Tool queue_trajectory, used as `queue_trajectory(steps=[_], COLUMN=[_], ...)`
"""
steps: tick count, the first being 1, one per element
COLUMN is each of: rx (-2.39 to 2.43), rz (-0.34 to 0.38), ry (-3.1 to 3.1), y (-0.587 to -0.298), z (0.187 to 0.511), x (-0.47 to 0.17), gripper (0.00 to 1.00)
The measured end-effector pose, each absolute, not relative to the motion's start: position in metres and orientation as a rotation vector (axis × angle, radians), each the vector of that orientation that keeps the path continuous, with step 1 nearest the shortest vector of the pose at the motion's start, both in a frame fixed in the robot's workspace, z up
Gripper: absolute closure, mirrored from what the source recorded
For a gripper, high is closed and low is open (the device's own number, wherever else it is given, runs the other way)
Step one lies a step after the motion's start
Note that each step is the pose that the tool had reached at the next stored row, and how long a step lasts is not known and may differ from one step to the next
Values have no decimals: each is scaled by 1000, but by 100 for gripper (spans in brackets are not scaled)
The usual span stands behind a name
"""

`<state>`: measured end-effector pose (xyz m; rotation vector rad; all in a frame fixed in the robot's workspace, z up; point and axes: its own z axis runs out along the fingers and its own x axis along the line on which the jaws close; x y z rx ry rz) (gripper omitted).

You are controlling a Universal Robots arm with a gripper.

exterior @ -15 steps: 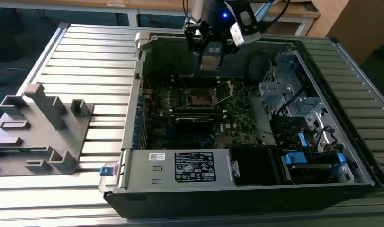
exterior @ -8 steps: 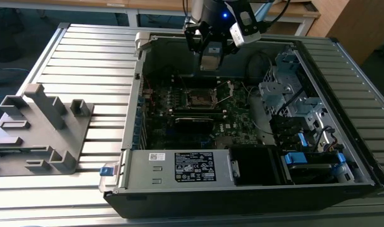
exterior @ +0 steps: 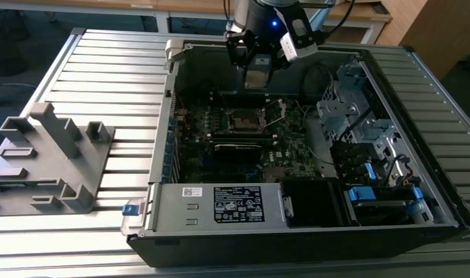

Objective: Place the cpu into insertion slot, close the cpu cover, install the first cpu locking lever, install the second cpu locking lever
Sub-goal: 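Place the cpu into insertion slot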

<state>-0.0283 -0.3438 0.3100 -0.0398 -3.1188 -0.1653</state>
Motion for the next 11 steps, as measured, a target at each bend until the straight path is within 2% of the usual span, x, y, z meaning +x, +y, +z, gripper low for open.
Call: queue_trajectory(steps=[11], rx=[-40], rz=[-172], ry=[-3118], y=[-344], z=[293], x=[-28], gripper=[46])
